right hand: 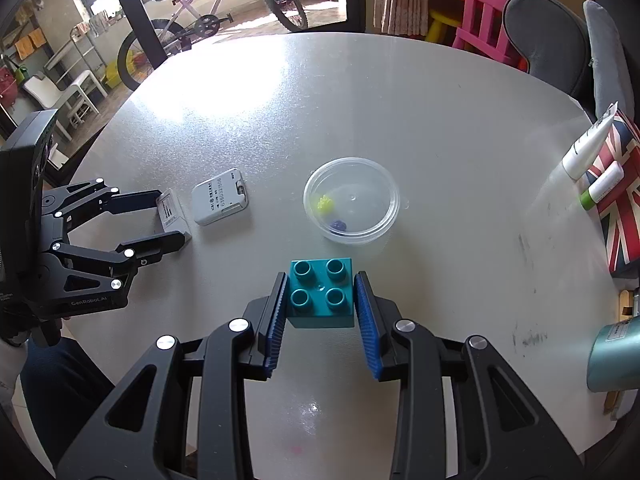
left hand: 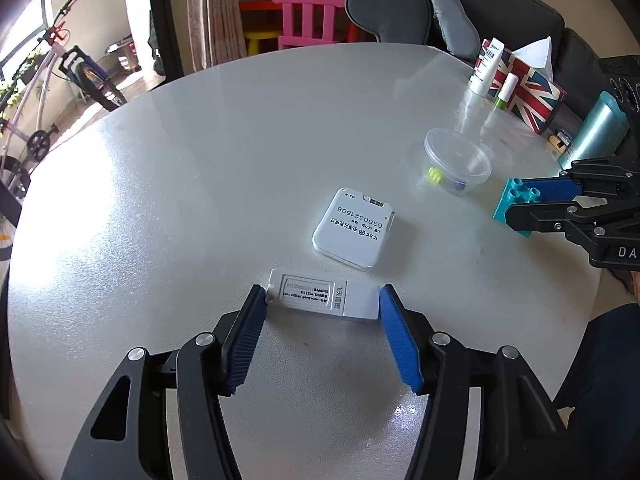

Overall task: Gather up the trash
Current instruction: 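Grasp the white rectangular device with the left gripper while the right holds the teal brick, then drop the teal brick into the pink bin with the right gripper while the left carries the device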

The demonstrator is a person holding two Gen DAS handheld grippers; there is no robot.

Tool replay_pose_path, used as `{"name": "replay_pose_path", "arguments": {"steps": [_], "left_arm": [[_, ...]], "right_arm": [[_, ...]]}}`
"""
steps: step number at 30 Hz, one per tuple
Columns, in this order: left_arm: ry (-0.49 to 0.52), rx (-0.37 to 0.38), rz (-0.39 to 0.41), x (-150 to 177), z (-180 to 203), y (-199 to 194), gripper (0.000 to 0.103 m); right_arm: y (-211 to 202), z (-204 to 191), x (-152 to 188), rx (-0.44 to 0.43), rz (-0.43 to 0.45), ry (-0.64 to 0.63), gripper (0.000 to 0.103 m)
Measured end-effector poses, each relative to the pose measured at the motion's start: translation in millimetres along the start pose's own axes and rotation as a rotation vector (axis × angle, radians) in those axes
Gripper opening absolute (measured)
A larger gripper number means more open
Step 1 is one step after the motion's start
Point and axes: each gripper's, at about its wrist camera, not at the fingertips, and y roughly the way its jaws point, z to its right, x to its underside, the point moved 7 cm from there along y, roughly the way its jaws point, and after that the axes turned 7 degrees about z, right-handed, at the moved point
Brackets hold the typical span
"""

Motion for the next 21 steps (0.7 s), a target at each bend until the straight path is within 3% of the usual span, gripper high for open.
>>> {"name": "replay_pose_path", "arguments": {"steps": [10,21], "left_arm": [[-0.081,0.007,0.004,2.2,-2.3,-18.3,0.057],[-0.110,-0.010,0.049,8.3,13.1,-63.7,0.057]], "right_arm": [[-5.0,-7.1,-0.2,-0.011,0.014,-0.007,0.033],[-39.1,-21.4,5.2,-0.030,0.064,-0.040,0.033]]}}
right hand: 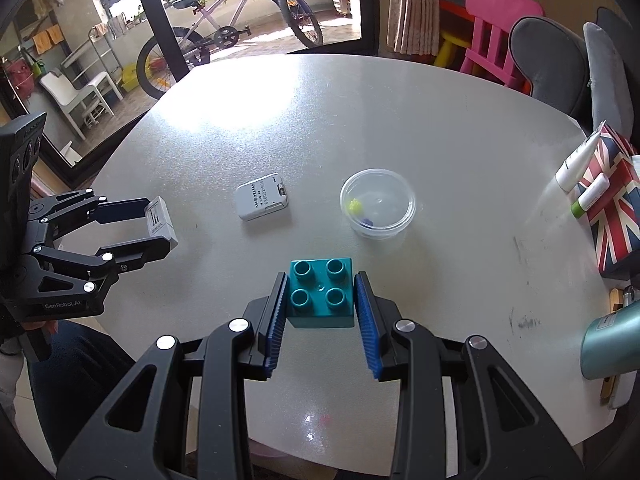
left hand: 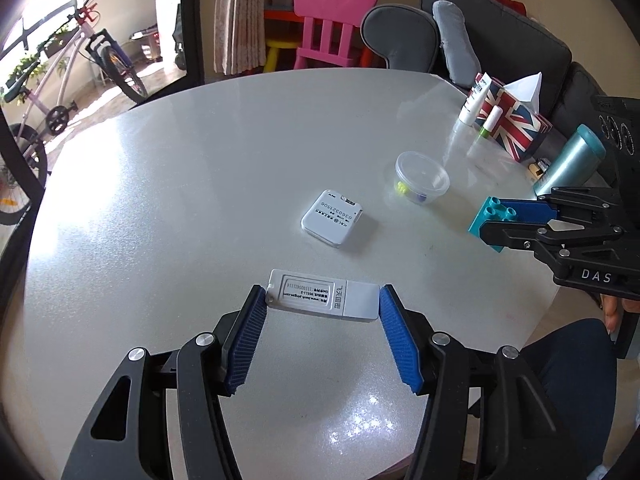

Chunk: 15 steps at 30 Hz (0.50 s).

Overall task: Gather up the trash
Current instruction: 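Drop the teal brick into the pink bin with the right gripper while the left carries the device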

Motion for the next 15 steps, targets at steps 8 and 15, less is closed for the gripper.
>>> {"name": "replay_pose_path", "arguments": {"steps": [8,15], "left_arm": [[-0.014,0.006,0.034,7.5,10.3,-34.6,0.057],[-0.021,0.031,0.064,20.0,25.5,-62.2,0.057]], "right_arm": [[-30.6,-15.1,11.7,-0.019,0.026,-0.036,0.033],[-56.8,-26.4,29.7,-0.046,0.046,-0.053,0.033]]}}
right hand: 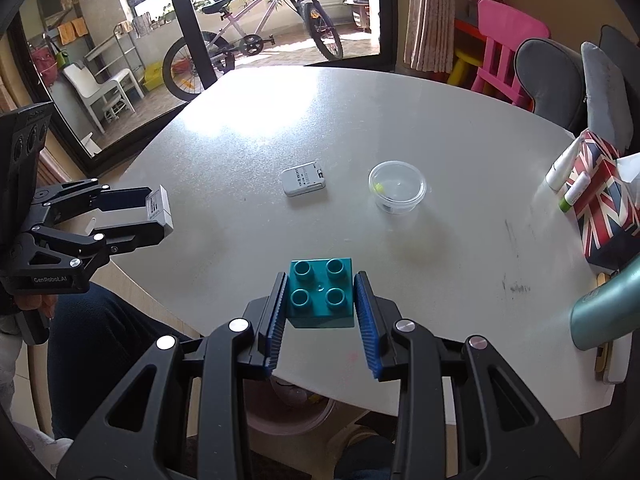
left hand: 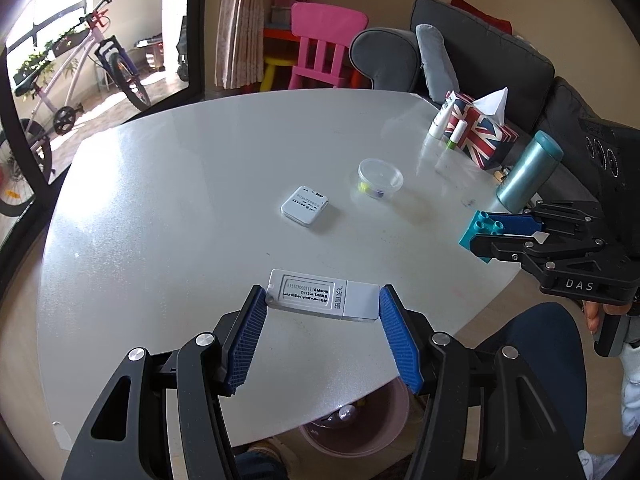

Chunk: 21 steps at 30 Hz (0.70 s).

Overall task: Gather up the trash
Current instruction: 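Drop the teal brick into the pink bin with the right gripper while the left carries the device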

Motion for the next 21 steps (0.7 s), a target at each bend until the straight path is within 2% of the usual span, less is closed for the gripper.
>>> {"name": "replay_pose_path", "arguments": {"steps": [10,21], "left_arm": [[-0.019,0.011,0.007,25.8,20.1,-25.9,0.057],[-0.060,0.033,-0.005,57.2,26.0,-49.7,0.057]], "right_arm": [[-33.3,-36.2,29.7,-0.074,0.008,-0.027,0.033],[-40.8,-67.0,72.5,-0.144,-0.047,-0.045,0.033]]}}
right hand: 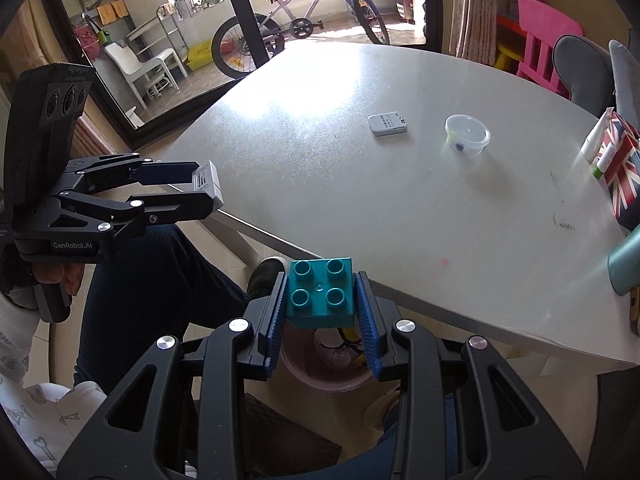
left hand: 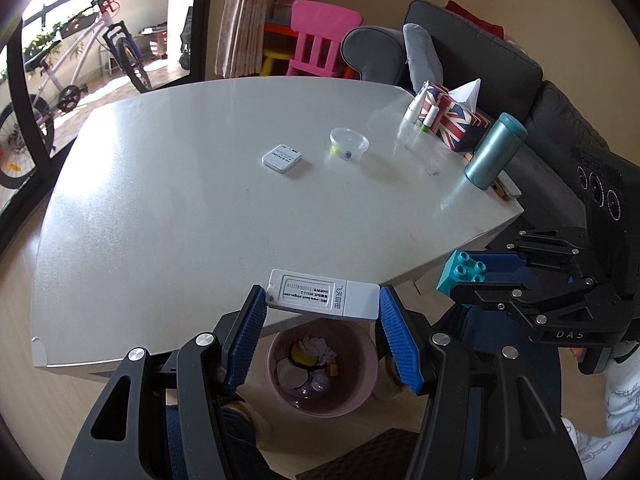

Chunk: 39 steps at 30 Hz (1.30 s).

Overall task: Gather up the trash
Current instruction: 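Drop the teal brick into the pink bin with the right gripper while the left carries the device, then lower the white device over the pink bin and open the left gripper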

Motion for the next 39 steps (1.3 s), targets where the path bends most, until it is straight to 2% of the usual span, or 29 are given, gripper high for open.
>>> {"name": "replay_pose_path", "arguments": {"steps": [4,6,7,8,11,18,39], "left_arm": [[-0.004,0.001,-0.001,3.4,-0.1,-5.4,0.057],[-0.003,-0.001,0.000,2.0,0.7,-5.7,0.057],[-0.003,-0.002,0.001,1.5,0.4,-6.1,0.057],[-0.003,0.000,0.000,2.0,1.1,-6.5,0.057],[0.006,0.008,-0.010,3.3,4.3,-5.1,0.057],[0.019,0.023,-0.025,6.5,9.3,-2.3,0.057],[0.076,0.063,-0.079,18.8,27.2,1.8,0.057]], "right_arm": [[-0.1,-6.1,5.5,-0.015,-0.008,-0.010,0.034],[-1.6,-5.2,3.0,-0.013,0.004,-0.010,0.057],[-3.1,-3.5,1.0,-0.011,0.014,-0.007,0.078],[-4.8,-2.2,-0.4,-0.007,0.024,0.000,0.089],[-8.0,6.1,-3.1,0.025,0.037,0.019,0.097],[-11.4,21.4,-3.1,0.068,0.040,0.054,0.098],[-28.0,38.9,-7.6,0.111,0.076,0.088,0.098]]}}
